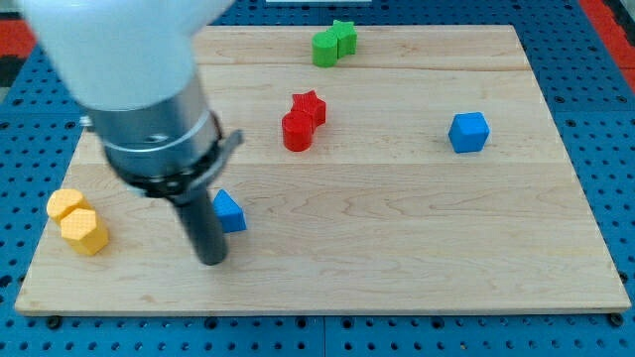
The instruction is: Move the blue triangle to the right of the yellow hexagon
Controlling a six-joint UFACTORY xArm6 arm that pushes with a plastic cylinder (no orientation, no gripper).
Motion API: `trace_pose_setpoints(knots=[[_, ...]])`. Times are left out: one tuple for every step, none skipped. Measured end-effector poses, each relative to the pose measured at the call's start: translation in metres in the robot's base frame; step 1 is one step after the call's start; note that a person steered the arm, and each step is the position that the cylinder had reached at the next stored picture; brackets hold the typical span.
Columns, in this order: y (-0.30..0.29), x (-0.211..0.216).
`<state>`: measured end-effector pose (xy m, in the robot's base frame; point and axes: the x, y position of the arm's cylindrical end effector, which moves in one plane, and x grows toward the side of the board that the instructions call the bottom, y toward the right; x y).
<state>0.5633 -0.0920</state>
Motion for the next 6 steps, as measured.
trace_pose_setpoints(knots=[[0.048,-0.012],[0.062,-0.036],[0.024,-0.049],[-0.025,-0.050],[-0.066,-0.050],[-0.077,-0.051]])
